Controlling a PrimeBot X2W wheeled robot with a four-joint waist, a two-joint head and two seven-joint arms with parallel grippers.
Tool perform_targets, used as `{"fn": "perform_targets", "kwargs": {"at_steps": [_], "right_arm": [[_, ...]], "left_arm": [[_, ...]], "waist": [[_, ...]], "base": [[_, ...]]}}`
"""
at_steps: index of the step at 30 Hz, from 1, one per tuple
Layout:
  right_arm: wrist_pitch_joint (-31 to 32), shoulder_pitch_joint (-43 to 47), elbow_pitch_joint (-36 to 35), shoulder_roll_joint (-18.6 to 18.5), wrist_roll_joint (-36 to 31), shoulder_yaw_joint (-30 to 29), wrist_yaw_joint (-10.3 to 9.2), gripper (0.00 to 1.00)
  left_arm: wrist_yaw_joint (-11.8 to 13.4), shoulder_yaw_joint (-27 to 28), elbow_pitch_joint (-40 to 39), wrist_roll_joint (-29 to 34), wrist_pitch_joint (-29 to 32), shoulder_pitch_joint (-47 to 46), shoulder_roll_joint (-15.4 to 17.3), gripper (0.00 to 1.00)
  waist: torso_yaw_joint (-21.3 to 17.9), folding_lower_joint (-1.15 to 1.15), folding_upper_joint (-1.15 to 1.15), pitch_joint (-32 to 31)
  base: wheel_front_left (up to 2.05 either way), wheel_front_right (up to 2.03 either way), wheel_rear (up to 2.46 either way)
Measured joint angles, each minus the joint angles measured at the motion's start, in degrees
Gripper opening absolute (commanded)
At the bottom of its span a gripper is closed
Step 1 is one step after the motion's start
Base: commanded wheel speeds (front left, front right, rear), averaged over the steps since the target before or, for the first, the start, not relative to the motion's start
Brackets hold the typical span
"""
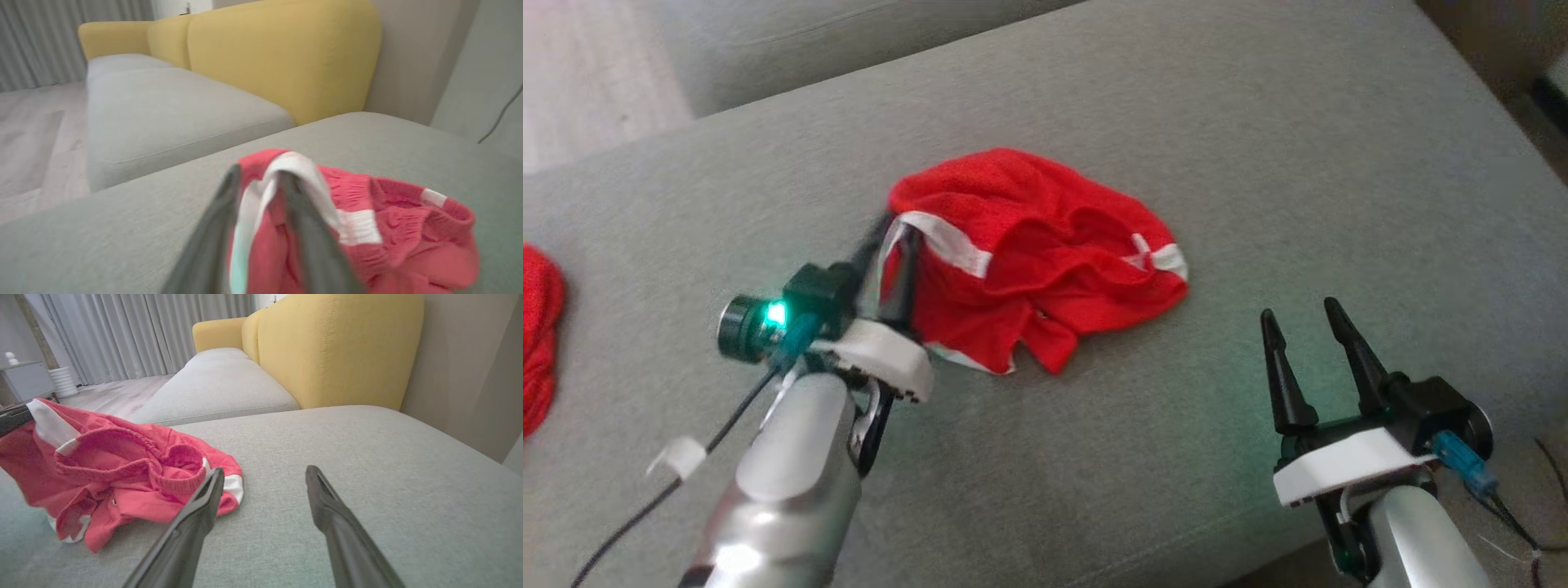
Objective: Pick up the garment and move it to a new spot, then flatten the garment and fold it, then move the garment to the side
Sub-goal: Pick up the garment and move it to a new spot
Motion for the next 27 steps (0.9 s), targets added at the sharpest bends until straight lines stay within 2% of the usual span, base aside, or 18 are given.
{"fn": "perform_targets", "kwargs": {"at_steps": [5,12,16,21,27], "right_arm": [[0.02,-0.02,1.18,0.18,-0.07,0.03,0.0,1.0],[0.05,4.35,0.87,-1.01,-0.05,-2.71,0.0,1.0],[0.07,7.34,-0.05,-1.26,-0.26,-3.04,0.0,1.0],[0.07,9.65,-2.46,-1.74,-0.96,-1.85,0.0,1.0],[0.07,12.73,-3.42,-2.81,-0.55,0.41,0.0,1.0]], "left_arm": [[5.55,4.9,-7.49,0.85,-0.02,6.74,-0.41,1.0],[11.46,8.84,-22.36,3.46,-0.18,23.59,-1.24,1.0],[14.16,9.1,-29.09,3.67,-0.19,30.48,-1.23,1.0],[16.92,7.56,-32.79,3.25,-0.19,38.32,-1.14,1.0],[17.52,7.1,-33.74,4.7,-0.18,43.59,-1.08,1.0]], "waist": [[2.45,0.0,0.0,-1.2],[6.57,-0.02,0.0,-5.66],[9.04,-0.01,0.0,-8.29],[11.29,-0.01,0.0,-11.41],[13.77,-0.02,0.0,-13.41]], "base": [[0.0,0.0,0.0],[0.0,0.0,0.0],[0.0,0.0,0.0],[0.0,0.0,0.0],[0.0,0.0,0.0]]}}
